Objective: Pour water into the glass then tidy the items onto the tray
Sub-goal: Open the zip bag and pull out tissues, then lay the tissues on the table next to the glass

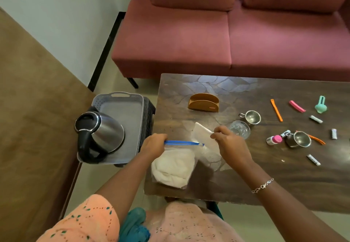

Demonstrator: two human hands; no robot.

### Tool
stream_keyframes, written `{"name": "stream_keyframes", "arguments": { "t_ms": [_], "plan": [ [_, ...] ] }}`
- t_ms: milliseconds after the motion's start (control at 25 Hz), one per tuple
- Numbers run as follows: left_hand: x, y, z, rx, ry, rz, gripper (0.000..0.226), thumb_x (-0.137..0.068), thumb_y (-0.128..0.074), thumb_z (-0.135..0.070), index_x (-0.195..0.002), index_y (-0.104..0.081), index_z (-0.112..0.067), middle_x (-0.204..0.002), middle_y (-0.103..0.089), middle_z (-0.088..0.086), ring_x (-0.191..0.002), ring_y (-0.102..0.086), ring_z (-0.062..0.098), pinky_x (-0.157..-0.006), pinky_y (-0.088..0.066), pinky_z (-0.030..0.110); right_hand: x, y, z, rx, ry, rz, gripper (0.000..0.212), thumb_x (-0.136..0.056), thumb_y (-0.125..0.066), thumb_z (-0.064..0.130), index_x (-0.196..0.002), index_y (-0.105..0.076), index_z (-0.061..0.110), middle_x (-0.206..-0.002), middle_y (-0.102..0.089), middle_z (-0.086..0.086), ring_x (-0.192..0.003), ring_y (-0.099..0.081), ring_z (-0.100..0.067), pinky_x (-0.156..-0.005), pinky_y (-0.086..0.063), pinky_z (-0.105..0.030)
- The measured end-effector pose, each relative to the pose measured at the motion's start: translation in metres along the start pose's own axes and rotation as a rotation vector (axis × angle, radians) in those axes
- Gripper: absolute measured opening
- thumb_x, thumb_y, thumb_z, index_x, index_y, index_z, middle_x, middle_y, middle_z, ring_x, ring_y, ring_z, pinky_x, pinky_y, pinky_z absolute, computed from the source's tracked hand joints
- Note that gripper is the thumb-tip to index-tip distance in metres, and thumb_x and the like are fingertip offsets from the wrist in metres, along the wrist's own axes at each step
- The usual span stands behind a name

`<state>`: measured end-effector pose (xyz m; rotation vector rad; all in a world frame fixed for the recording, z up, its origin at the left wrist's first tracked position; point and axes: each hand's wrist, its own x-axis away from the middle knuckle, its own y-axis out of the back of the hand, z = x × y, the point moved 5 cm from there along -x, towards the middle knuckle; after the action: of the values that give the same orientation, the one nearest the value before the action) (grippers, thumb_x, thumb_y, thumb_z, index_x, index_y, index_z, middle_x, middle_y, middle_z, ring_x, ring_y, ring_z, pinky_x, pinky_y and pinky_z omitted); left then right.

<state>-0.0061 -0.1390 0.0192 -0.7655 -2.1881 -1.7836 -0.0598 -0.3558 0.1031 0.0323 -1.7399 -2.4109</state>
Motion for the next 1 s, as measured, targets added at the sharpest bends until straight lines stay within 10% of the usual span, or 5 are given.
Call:
{"name": "stream_keyframes", "arguments": {
  "t_ms": [200, 560, 760, 1000],
  "plan": [
    [-0.01, -0.001, 0.006, -0.02, 0.014, 0.054, 0.049, -0.084, -0.062, -0.017, -0.128, -0.041, -0.012, -0.132, -0.044, 0.01, -0.122, -0.042, 0.029, -0.096, -0.043, 0.04, 0.012, 0.025, 0.01, -0.02, -0.028, -0.12, 0.023, -0.066, -0.074, -0.008, -0.085, -0.071, 0.005, -0.088, -0.068, -0.006, -0.053, -0.063, -0.025, -0.04, -0.048, -0.027],
    [0.026, 0.031, -0.044, 0.807, -0.251, 0.261, 0.073, -0.072, -0.077, -0.011, -0.132, -0.039, -0.026, -0.135, -0.046, 0.004, -0.128, -0.041, 0.02, -0.108, -0.037, 0.042, 0.021, 0.07, 0.045, -0.309, -0.044, -0.11, 0.022, -0.081, -0.057, 0.003, -0.092, -0.051, 0.021, -0.09, -0.06, 0.007, -0.078, -0.056, -0.013, -0.062, -0.045, -0.022],
    [0.049, 0.048, -0.05, 1.031, -0.277, 0.448, 0.023, -0.081, -0.066, -0.004, -0.103, -0.066, -0.01, -0.11, -0.067, 0.009, -0.105, -0.063, 0.023, -0.092, -0.051, 0.033, 0.02, 0.1, 0.037, -0.666, -0.11, -0.098, 0.037, -0.08, -0.063, 0.0, -0.098, -0.05, 0.029, -0.082, -0.059, 0.005, -0.08, -0.06, -0.014, -0.073, -0.05, -0.023],
    [0.069, 0.076, -0.049, 1.299, -0.182, 0.372, 0.024, -0.073, -0.072, -0.017, -0.096, -0.07, -0.017, -0.098, -0.075, 0.002, -0.094, -0.07, 0.023, -0.067, -0.06, 0.028, 0.017, 0.089, -0.001, -1.198, -0.331, 0.093, 0.024, -0.077, -0.064, 0.001, -0.1, -0.065, 0.009, -0.087, -0.066, -0.01, -0.084, -0.064, -0.026, -0.071, -0.053, -0.032]
  ]
}}
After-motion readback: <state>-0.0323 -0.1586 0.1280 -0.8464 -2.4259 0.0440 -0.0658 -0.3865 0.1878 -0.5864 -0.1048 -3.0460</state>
